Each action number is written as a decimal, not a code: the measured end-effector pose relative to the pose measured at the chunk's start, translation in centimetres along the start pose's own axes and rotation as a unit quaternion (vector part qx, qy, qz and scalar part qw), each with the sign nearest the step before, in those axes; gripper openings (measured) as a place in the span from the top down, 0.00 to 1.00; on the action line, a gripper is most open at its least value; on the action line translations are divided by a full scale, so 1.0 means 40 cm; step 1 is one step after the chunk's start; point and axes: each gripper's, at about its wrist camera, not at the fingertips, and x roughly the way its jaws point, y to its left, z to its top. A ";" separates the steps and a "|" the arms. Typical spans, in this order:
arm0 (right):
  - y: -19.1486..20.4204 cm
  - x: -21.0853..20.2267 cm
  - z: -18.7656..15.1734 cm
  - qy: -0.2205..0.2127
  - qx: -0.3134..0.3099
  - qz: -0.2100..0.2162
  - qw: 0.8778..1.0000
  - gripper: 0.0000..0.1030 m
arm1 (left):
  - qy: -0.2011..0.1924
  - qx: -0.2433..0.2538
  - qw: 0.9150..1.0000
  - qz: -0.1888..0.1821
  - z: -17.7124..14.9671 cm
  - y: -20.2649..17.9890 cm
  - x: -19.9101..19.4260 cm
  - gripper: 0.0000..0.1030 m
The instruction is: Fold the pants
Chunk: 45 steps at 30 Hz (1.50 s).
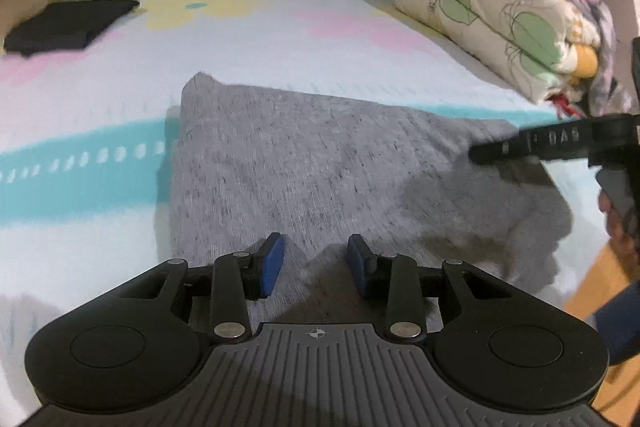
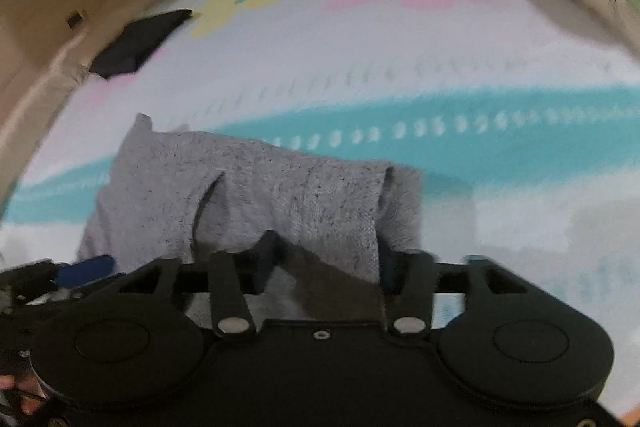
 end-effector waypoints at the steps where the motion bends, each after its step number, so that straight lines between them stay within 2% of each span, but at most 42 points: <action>1: 0.003 -0.019 0.001 -0.018 -0.005 -0.013 1.000 0.33 | 0.001 -0.013 1.000 -0.008 -0.005 0.010 -0.008 0.67; 3: 0.013 -0.056 0.011 -0.068 -0.005 -0.027 0.997 0.30 | 0.002 -0.028 0.999 -0.018 -0.020 0.021 -0.026 0.67; 5: 0.020 -0.082 0.010 -0.110 -0.003 -0.034 0.993 0.17 | 0.001 -0.024 1.000 -0.017 -0.029 0.017 -0.041 0.67; 9: 0.048 -0.096 -0.003 -0.154 0.002 -0.022 0.988 0.11 | 0.001 -0.012 1.000 -0.004 -0.038 -0.001 -0.054 0.67; 11: 0.069 -0.086 -0.020 -0.148 -0.006 -0.017 0.989 0.07 | 0.003 -0.015 1.000 -0.002 -0.044 -0.002 -0.062 0.67; 14: 0.093 -0.058 -0.062 -0.124 -0.026 -0.025 0.992 0.07 | 0.009 -0.022 1.000 -0.001 -0.050 0.000 -0.068 0.66; 18: 0.116 -0.008 -0.120 -0.057 -0.067 -0.055 0.995 0.07 | 0.011 -0.022 1.000 0.002 -0.056 0.000 -0.070 0.66; 21: 0.111 -0.013 -0.159 -0.092 -0.066 -0.063 0.992 0.04 | 0.012 -0.024 1.000 0.004 -0.058 -0.001 -0.074 0.66; 24: 0.117 -0.017 -0.168 -0.101 -0.086 -0.075 0.988 0.01 | 0.008 -0.021 1.000 0.013 -0.051 -0.008 -0.087 0.67; 29: 0.117 -0.022 -0.172 -0.100 -0.089 -0.081 0.988 0.01 | -0.040 -0.028 0.998 0.029 0.018 -0.001 -0.115 0.67; 33: 0.127 -0.025 -0.172 -0.095 -0.080 -0.081 0.989 0.01 | -0.040 -0.048 0.996 0.058 0.116 0.037 -0.063 0.67; 37: 0.130 -0.022 -0.173 -0.094 -0.078 -0.083 0.989 0.01 | -0.009 -0.089 0.993 0.080 0.186 0.084 0.036 0.66; 41: 0.128 -0.020 -0.171 -0.090 -0.073 -0.081 0.990 0.01 | 0.021 -0.118 0.987 0.110 0.216 0.143 0.151 0.66; 45: 0.126 -0.015 -0.165 -0.085 -0.066 -0.081 0.991 0.01 | 0.043 -0.138 0.983 0.111 0.218 0.189 0.215 0.55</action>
